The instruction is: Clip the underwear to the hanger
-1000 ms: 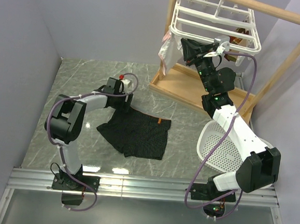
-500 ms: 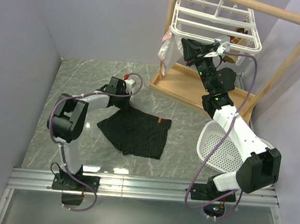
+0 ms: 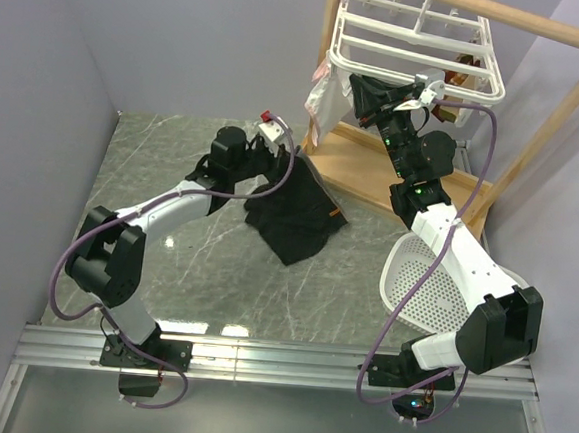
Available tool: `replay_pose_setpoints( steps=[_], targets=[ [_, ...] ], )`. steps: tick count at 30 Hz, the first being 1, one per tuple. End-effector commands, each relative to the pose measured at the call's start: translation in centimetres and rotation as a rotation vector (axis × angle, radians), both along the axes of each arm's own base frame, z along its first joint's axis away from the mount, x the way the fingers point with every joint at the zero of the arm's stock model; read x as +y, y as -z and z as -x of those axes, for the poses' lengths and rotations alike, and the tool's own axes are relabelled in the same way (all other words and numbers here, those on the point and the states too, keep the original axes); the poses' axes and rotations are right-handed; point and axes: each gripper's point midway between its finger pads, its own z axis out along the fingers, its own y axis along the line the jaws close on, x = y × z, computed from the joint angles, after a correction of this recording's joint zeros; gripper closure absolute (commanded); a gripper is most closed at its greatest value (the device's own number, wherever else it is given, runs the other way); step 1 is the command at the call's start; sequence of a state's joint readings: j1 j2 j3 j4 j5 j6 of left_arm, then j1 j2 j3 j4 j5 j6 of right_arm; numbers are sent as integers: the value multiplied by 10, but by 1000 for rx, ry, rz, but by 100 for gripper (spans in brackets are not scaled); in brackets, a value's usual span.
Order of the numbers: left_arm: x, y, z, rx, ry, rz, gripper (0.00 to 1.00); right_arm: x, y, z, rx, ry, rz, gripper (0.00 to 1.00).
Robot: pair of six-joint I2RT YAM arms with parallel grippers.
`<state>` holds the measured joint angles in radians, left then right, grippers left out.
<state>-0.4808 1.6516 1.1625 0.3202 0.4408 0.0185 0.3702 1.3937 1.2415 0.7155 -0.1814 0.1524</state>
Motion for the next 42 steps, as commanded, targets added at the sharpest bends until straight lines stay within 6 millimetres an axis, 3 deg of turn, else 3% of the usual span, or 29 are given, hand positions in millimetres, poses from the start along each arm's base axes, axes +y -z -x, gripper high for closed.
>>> replay_pose_setpoints(
  steps=[1,8,15,16,17,18,19,23,42],
  targets=[
    [-22,-65,0,-183,55,107,100,-8,-24,13,-41,-2,-41,100],
    [-50,-123,13,-295,107,184,100,-4,-21,15,-19,-32,-59,100],
    [-71,-148,28,-271,153,219,100,-3,-21,14,-21,-42,-64,100],
    [-72,-147,26,-253,148,214,100,-2,-22,15,-24,-45,-66,100],
    [-74,-160,24,-264,144,225,100,-3,-21,15,-23,-42,-66,100],
    [-77,-153,18,-234,136,214,100,-3,-21,15,-21,-43,-69,100],
    [-77,-167,15,-257,128,222,100,-3,-21,15,-21,-45,-69,100],
    [-83,-169,0,-265,108,209,100,-2,-22,15,-22,-49,-72,100],
    [-70,-202,-8,-327,82,256,100,-2,-12,10,-22,-23,-34,100]
  ],
)
